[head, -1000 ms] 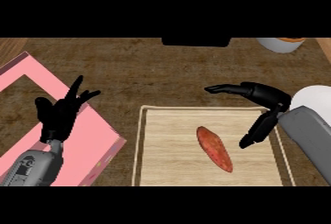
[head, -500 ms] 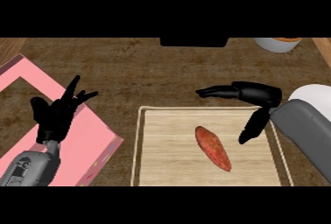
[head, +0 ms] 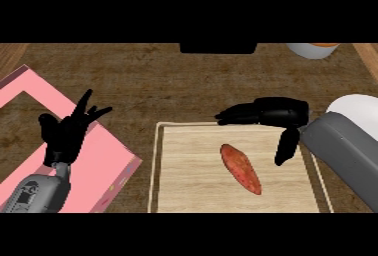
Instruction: Pick the sweet potato from the tray and place it in the plate
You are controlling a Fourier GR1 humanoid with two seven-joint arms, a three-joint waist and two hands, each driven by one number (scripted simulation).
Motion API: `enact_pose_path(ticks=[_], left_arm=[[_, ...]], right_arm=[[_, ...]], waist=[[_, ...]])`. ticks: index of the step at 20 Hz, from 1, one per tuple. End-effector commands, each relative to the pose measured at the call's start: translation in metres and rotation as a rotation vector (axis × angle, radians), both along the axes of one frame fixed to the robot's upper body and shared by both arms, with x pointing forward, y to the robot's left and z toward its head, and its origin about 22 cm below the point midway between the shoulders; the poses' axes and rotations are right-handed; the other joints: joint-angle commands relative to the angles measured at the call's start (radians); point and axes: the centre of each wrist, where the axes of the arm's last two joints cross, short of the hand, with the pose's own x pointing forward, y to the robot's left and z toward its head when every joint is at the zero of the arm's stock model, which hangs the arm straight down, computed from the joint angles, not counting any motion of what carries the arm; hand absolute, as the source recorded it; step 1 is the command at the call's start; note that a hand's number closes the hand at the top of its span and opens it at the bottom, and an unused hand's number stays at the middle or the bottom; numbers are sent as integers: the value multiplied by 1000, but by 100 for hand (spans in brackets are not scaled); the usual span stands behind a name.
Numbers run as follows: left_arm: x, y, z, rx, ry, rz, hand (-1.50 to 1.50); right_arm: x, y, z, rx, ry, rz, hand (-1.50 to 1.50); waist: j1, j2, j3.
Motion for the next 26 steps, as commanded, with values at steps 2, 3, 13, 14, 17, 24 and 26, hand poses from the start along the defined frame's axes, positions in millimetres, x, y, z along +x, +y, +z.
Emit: enact_pose_path(ticks=[2,3,13,14,17,24,26], left_arm=[[-8,4,-12,-4,6,16,0],[-14,-6,-5,-20,22,-1,0],[4,10,20,2,4,-4,0],[-6,18,10,6,-4,17,0],[-10,-2,2,-1,13,15,0],[3,-3,20,-10,3,-7,0],[-3,16,5,-15,0,10,0]], right_arm=[[8,6,12,-81,23,112,-150],[1,28,-8,-115,-4,106,-150],[-9,61,-15,-173,-4,137,-150],[-12,55,-28,-185,-5,130,-150],[-10,71,-27,-185,-25,131,-150],[-26,57,-34,-238,-52,160,-150],[-23,68,-47,-259,-64,194,-150]], waist=[[-1,0,-2],[4,-1,-1],[-8,-2,-2],[-6,-2,-2],[-3,-2,-2],[-11,-3,-2],[-5,-1,-2]])
